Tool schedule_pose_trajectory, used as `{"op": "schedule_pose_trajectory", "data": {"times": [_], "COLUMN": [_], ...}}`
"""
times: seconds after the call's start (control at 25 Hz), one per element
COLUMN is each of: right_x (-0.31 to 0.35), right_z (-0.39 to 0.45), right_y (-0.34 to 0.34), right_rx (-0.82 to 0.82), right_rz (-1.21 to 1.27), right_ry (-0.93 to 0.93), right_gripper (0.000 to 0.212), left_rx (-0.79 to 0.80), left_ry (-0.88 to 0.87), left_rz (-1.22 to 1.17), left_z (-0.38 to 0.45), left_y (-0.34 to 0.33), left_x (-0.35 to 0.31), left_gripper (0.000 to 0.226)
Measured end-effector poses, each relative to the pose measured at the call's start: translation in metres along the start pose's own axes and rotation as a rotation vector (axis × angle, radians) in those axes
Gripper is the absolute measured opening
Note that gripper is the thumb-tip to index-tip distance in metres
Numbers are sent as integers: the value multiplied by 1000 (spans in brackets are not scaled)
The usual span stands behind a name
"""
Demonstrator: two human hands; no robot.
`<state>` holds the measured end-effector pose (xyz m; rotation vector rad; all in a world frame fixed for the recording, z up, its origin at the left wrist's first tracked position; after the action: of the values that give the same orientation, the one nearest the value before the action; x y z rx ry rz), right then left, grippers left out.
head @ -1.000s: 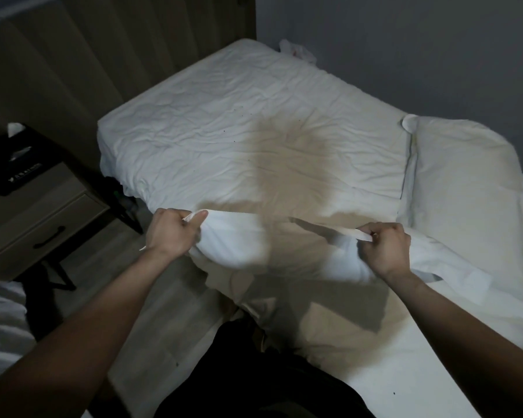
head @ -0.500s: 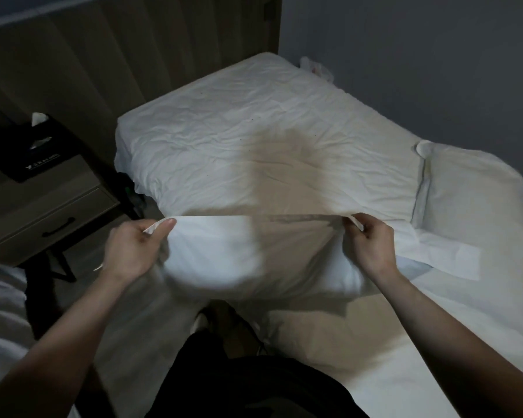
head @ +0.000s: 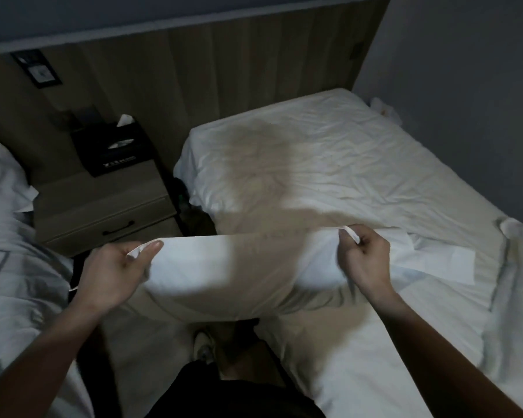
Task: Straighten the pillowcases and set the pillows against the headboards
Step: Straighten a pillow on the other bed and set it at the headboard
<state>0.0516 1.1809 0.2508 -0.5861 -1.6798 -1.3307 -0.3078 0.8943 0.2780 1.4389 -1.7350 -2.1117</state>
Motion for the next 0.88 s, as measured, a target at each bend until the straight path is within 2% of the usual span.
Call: {"op": "schedule_pose_trajectory", "data": {"times": [0.12, 0.44, 0.6, 0.68, 0.88], "right_x": [37, 128, 157, 159, 156], "right_z": [28, 128, 199, 239, 347], "right_y": [-41, -105, -140, -161, -209], "right_rx": [-29, -86, -71, -73, -62], "right_rz": [27, 95, 74, 84, 73], "right_ry": [35, 76, 121, 103, 167], "right_gripper": [25, 21, 28, 24, 19], "left_rx": [7, -134, -139, -150, -159], "left_ry": [-19, -37, -47, -31, 141], "left_rz": [-2, -41, -137, -172, -212], "left_z": [44, 163, 217, 249, 343], "left_y": [37, 117, 127, 126, 97], "left_x": [24, 35, 40, 42, 60], "left_gripper": [58, 61, 47, 43, 47]}}
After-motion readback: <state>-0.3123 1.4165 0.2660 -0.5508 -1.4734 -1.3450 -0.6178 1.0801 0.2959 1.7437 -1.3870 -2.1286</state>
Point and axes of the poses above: each hand's wrist, its own z-axis towards the middle knuckle, its own y-axis out of the back of the hand, x = y × z, the point moved 6 cm from there along z, towards the middle knuckle, and after that the axes turned 7 degrees about x, right-handed, at the moved point
